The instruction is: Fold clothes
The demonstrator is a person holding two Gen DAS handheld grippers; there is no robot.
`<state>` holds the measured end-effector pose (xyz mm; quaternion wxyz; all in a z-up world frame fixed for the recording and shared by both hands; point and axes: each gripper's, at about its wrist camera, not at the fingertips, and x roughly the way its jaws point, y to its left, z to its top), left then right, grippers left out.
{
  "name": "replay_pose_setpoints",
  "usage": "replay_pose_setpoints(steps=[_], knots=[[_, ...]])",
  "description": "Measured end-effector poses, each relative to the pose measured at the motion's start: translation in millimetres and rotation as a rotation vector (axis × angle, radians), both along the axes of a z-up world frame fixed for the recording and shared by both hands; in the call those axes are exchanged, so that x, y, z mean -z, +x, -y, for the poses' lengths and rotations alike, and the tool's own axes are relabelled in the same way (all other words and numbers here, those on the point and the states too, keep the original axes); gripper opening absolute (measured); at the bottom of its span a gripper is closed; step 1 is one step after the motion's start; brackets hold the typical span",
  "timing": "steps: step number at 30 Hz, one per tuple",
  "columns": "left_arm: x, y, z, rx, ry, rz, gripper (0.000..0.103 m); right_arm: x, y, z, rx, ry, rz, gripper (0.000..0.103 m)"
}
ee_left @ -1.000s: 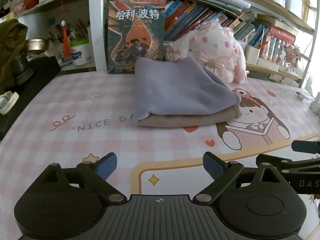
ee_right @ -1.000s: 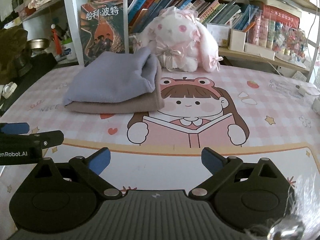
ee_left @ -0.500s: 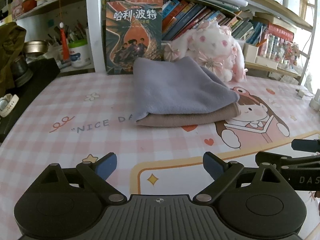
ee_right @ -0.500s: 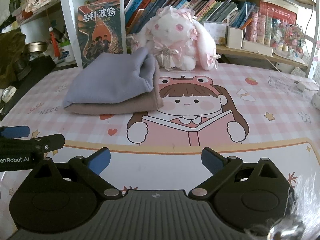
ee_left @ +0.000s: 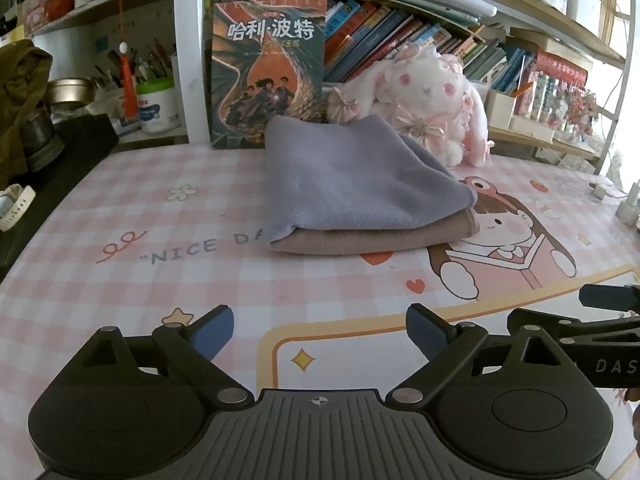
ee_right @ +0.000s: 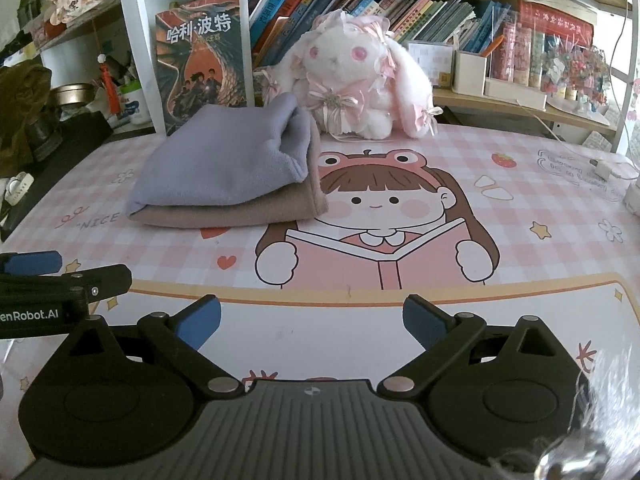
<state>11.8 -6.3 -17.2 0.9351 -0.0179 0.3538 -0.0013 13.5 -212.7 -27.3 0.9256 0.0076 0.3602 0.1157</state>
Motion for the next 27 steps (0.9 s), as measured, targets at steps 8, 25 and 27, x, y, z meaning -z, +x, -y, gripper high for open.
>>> replay_pose_setpoints(steps=[8,25,27], knots=[[0.4,1.0,-0.2,-0.001,-0.003,-0.006,0.095,0.6,0.3,-0.6,-0.003,0.0,-0.006,0.098],[0.2,-0.1,-3.4,-0.021,-0.012,-0.002,0.101,3.6,0.4,-3.0,-0.012,0.001,-0.022,0.098],[0.2,-0.5,-3.5,-0.02,-0.013,0.0,0.101,3.8,0.3,-3.4,-0.012,0.001,-0.023,0.098]])
